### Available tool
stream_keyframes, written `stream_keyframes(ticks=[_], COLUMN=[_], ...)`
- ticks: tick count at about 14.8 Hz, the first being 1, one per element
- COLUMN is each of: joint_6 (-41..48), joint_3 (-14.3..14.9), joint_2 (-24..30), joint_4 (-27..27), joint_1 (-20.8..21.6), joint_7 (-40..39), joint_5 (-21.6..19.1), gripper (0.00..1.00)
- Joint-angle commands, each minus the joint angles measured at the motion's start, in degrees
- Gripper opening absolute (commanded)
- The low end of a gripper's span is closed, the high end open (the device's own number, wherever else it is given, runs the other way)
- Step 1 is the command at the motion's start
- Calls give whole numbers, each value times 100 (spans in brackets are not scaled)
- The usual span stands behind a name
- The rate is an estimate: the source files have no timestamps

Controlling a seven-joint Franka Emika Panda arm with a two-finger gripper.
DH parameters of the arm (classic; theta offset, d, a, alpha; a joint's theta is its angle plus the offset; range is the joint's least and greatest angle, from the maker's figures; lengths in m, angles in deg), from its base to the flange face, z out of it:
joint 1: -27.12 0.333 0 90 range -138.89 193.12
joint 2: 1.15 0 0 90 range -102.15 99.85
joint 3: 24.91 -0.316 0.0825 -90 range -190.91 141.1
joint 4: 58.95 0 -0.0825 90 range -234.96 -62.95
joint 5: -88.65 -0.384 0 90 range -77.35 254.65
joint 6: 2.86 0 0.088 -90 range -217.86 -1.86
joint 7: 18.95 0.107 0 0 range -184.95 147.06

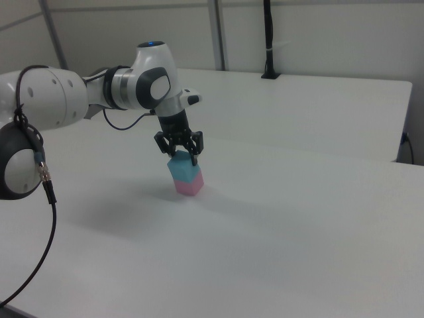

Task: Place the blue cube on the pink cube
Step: 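Lower the light-blue cube onto the pink cube's top face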

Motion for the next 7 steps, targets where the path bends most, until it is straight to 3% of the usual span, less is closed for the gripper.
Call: stream_keyframes(ticks=[1, 7], joint_6=[-342, -326], joint_3=[115, 124], joint_2=[-156, 27], joint_4=[57, 93], joint_1=[104, 95], joint_7=[498, 789], joint_5=[-104, -95], gripper=[100, 100])
